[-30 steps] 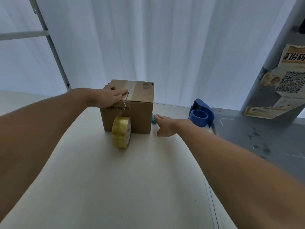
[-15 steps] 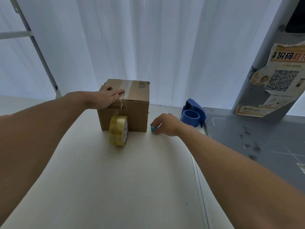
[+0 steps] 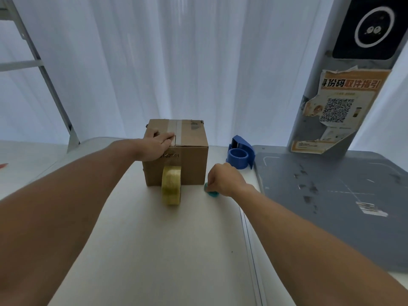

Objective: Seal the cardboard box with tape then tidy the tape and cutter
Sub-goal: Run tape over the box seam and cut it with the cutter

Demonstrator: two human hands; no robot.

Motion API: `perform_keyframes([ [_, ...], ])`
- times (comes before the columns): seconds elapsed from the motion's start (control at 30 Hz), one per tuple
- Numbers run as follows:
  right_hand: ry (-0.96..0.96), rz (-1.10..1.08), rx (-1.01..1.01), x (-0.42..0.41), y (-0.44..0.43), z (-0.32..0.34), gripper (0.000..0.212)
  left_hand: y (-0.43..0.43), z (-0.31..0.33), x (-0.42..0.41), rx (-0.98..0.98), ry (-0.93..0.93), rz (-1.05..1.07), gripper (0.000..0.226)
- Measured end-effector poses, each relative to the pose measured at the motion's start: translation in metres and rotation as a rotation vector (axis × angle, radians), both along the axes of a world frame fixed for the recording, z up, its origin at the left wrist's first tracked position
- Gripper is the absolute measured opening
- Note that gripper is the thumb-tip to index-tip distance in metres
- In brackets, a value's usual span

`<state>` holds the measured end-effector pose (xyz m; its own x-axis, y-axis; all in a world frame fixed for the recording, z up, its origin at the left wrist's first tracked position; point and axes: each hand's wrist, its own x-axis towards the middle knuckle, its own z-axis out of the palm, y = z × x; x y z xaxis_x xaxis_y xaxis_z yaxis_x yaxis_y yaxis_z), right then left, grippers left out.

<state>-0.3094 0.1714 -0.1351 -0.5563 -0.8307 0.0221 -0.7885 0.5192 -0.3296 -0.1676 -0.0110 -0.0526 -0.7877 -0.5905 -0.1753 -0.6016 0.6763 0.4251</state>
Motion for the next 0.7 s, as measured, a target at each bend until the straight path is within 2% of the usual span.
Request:
perform_keyframes([
  [0.17,-0.082,-0.037,0.028,0.002,0.019,0.000,0.019,0.018,0.000,-0.001,0.017,0.012,-0.029,0.048],
  [0.33,-0.173,-0.115,0.111,-0.004,0.046,0.008,0.039,0.037,0.003,-0.003,0.005,-0.022,-0.059,0.049],
  [0.47,-0.114,-0.156,0.110,-0.009,0.067,0.009,0.036,0.053,0.005,-0.005,-0.020,-0.039,-0.084,0.050],
  [0.57,0.035,-0.205,0.004,-0.011,0.080,0.016,0.022,0.060,0.007,-0.005,-0.069,-0.058,-0.083,0.051],
  [0.7,0.104,-0.269,-0.289,-0.014,0.092,0.044,0.028,0.072,0.005,-0.004,-0.150,-0.027,-0.096,0.053],
])
